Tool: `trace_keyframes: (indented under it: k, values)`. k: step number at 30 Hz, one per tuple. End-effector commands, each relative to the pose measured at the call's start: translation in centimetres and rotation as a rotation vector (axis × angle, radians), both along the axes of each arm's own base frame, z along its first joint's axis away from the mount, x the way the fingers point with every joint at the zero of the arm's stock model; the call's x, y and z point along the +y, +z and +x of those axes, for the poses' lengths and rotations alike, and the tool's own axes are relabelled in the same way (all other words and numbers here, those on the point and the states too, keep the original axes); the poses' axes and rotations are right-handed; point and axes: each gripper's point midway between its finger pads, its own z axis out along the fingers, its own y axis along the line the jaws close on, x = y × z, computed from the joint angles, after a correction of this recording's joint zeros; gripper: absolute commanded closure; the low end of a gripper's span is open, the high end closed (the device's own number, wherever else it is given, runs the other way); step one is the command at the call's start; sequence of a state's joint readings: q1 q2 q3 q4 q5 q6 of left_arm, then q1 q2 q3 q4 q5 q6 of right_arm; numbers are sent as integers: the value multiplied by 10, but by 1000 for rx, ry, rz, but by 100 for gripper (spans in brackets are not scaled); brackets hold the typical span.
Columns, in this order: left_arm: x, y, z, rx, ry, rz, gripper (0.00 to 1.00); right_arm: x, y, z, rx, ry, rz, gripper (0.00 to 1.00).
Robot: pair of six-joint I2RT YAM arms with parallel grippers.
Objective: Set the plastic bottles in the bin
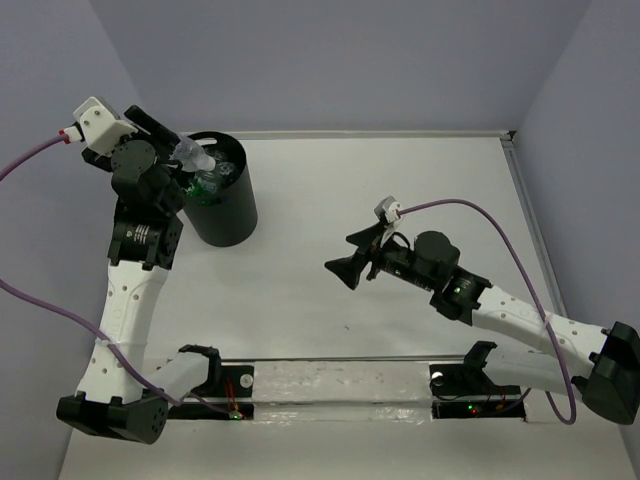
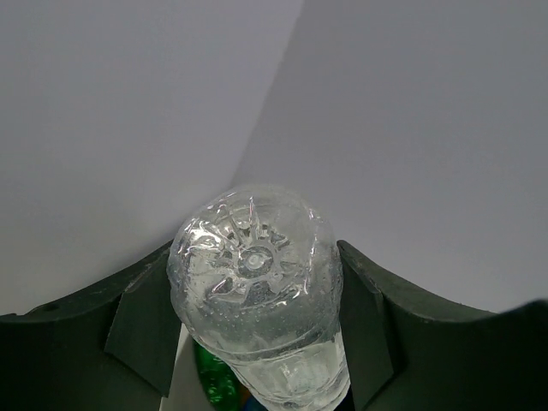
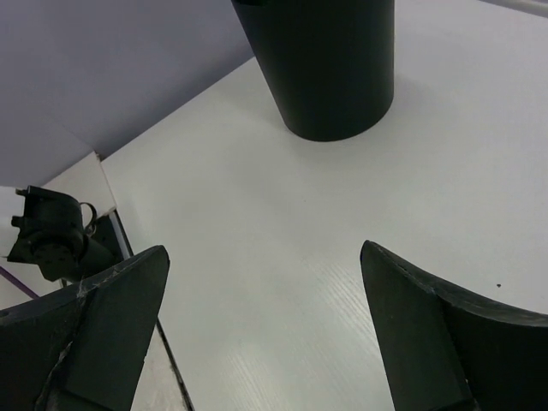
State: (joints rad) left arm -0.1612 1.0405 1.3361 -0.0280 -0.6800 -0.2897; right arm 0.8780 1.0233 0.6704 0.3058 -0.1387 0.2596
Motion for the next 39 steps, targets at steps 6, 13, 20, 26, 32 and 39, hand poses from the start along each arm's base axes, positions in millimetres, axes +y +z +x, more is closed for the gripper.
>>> trace_keyframes:
  k: [6,13,20,26,32,39]
  values:
    - [27,-37,3,158,178,138,60,-1,26,-1,-62,-13,108,2]
    - [9,-81,39,200,75,125,60,-1,26,-3,-69,-2,112,3]
    - [0,-120,58,252,26,152,60,3,20,-1,-61,5,99,3]
    - [-14,-179,70,335,-53,120,51,6,16,0,-53,13,97,3]
    - [-17,-200,86,419,-51,108,18,8,13,1,-49,11,94,3]
    - [-23,-130,76,270,-103,86,1,9,11,3,-43,10,87,1]
